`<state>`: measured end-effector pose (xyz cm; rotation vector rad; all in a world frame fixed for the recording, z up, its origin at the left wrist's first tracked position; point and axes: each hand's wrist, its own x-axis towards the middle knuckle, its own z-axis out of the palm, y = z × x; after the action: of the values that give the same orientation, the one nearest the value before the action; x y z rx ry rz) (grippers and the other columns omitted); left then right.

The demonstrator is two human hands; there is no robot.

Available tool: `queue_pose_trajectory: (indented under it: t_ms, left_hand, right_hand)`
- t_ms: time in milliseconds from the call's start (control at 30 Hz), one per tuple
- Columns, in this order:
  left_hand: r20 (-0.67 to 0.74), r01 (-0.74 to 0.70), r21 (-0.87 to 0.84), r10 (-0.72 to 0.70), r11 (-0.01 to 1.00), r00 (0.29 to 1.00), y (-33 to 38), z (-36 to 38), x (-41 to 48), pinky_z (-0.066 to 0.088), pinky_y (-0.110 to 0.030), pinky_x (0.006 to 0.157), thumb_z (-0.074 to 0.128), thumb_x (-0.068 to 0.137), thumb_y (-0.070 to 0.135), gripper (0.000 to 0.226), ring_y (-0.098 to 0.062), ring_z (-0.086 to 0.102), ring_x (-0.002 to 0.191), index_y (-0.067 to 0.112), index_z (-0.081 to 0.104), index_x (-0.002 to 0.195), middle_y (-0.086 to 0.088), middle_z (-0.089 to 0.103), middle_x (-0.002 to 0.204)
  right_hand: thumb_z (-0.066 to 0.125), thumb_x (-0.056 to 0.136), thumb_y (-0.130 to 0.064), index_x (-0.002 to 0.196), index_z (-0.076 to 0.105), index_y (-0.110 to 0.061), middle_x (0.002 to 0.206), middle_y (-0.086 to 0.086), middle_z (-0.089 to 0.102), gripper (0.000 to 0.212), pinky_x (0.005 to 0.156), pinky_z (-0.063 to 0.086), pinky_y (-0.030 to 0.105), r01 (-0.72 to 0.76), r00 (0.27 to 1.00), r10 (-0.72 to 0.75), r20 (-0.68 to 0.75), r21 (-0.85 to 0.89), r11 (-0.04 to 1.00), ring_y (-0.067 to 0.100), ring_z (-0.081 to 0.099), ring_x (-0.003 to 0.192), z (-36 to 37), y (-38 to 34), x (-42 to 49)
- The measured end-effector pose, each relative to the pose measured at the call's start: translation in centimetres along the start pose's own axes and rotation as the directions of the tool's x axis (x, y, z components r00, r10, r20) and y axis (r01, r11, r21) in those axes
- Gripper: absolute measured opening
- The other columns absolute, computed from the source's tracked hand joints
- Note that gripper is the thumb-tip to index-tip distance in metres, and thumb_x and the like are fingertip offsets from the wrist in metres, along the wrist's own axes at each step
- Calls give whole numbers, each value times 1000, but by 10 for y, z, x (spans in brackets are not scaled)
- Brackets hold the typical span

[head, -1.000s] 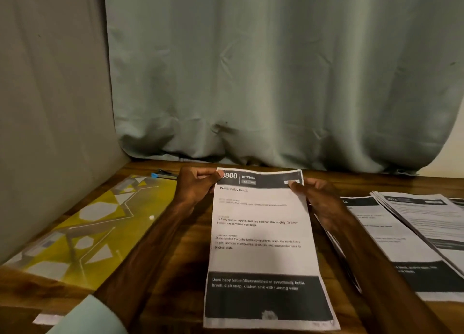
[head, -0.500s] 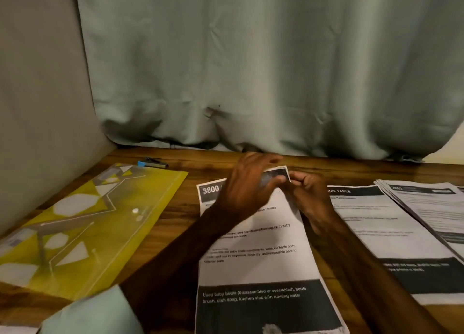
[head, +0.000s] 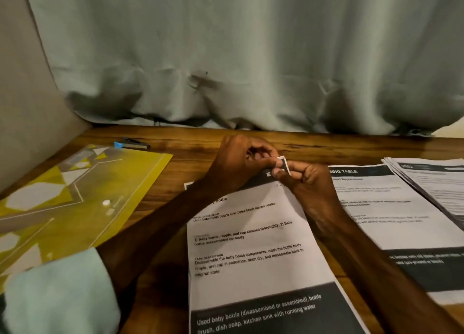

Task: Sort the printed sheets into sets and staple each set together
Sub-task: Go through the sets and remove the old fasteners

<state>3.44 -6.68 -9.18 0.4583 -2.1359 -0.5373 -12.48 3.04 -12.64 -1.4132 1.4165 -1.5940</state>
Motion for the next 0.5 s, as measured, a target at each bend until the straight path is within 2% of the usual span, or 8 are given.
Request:
queue_pose_trajectory:
  t_ms: [67, 133, 200, 267, 400, 433, 500]
  left_hand:
    - [18, -20, -25, 20, 999, 1000, -6, 3, 1, 55, -30, 63, 82, 86, 17, 3, -14, 71, 70, 14, 82, 85, 4, 77, 78]
    - [27, -69, 1, 69, 998, 997, -13, 7, 2, 55, -38, 66, 79, 89, 18, 6, -14, 70, 71, 16, 82, 84, 5, 76, 77]
    - [-5, -126, 64, 126, 990, 992, -19, 10, 1, 54, -34, 68, 77, 91, 18, 7, -11, 69, 73, 16, 82, 85, 5, 76, 78]
    - [-52, -185, 146, 195, 972, 979, -22, 13, -3, 52, -22, 69, 77, 91, 17, 6, -7, 67, 75, 15, 82, 89, 2, 77, 81]
    - [-129, -196, 210, 225, 958, 966, -26, 17, -12, 42, -4, 78, 79, 88, 18, 9, -1, 64, 82, 11, 81, 94, 0, 79, 90]
    - [-140, -179, 236, 216, 955, 966, -28, 17, -14, 43, -6, 78, 78, 90, 21, 10, -3, 65, 83, 13, 81, 95, 1, 78, 91]
    - [-154, -134, 330, 194, 934, 969, -31, 21, -19, 49, -20, 75, 73, 93, 28, 14, -11, 67, 83, 17, 80, 97, 3, 77, 91]
  right_hand:
    - [69, 95, -10, 104, 79, -9, 94, 11, 79, 13, 83, 59, 38, -33, 999, 33, 10, 13, 999, 28, 76, 85, 1, 4, 2]
    - [69, 95, -9, 103, 79, -9, 93, 12, 79, 13, 83, 59, 39, -58, 998, 58, 6, 36, 998, 27, 75, 83, 0, 6, 3]
    - [69, 95, -9, 104, 79, -9, 92, 12, 79, 14, 82, 59, 38, -71, 997, 71, 1, 34, 997, 24, 74, 81, 1, 7, 4]
    - [68, 96, -9, 107, 78, -8, 92, 11, 79, 15, 80, 60, 36, -93, 996, 93, 0, 44, 995, 24, 75, 80, 2, 7, 4]
    - [64, 97, -6, 111, 75, -4, 93, 15, 79, 18, 74, 60, 29, -145, 989, 142, 33, 110, 983, 21, 74, 76, 5, 8, 2]
    - [63, 98, -7, 113, 75, -3, 95, 17, 78, 19, 75, 60, 30, -157, 987, 152, 47, 128, 979, 22, 74, 78, 6, 8, 2]
    - [61, 100, -9, 115, 73, -2, 98, 19, 78, 21, 74, 60, 30, -190, 981, 180, 73, 160, 969, 24, 74, 79, 5, 8, 2]
